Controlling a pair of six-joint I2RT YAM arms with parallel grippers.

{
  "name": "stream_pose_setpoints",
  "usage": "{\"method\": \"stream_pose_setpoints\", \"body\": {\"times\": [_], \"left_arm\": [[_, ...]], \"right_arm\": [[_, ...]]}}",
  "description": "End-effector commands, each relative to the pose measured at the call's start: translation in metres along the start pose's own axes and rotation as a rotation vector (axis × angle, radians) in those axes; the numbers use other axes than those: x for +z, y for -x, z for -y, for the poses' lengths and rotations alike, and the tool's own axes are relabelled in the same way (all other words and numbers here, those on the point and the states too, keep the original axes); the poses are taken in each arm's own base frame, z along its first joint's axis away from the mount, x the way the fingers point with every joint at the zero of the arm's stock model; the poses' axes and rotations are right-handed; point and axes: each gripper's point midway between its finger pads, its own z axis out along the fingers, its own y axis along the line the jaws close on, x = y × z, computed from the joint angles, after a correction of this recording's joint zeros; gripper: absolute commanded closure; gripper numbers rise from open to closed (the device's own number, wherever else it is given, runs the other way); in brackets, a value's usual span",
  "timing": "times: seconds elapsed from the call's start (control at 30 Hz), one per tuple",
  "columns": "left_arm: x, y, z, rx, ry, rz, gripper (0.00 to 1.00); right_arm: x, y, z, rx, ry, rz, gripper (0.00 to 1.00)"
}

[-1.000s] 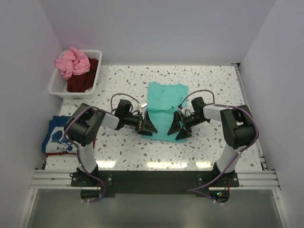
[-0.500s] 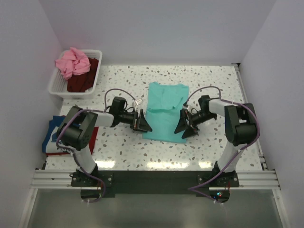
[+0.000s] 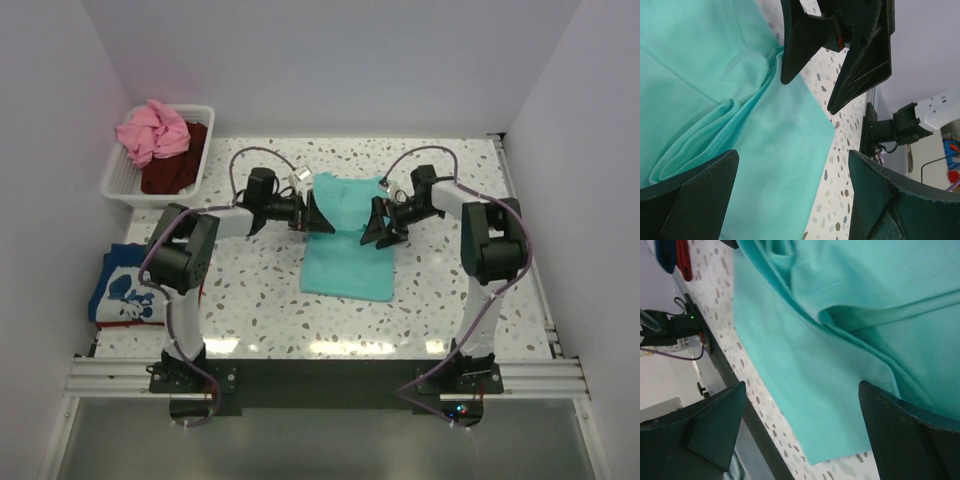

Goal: Fold and stack the t-shirts
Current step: Fold the tshirt

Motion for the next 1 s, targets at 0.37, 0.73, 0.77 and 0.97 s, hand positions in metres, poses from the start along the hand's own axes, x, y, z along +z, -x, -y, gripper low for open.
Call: {"method": "stream_pose_setpoints", "body": {"times": [0.37,0.73,0.77,0.97], "left_arm": [[-0.018,0.056,-0.035,0.063,0.04,0.122,0.0],[-0.097,-0.021,0.008,0.922,0.314,-0.199,0.01],[-0.101,-0.027,0.008,1.051,0.317,-0.232,0.05],[-0.082,-0.09,0.021,1.43,0.301,-0.342,0.36]], "right_arm": [[-0.036,0.058,-0.016,-0.24,-0.058,0.087,0.02],[-0.099,-0.032,-0.029,-1.143,-0.435,-0.079,0.18],[-0.098,-0.034,-0.029,-1.241,-0.454,-0.088,0.2],[-0.059,-0.071,-0.028,-1.52,-0.444,-0.164,0.4]]}}
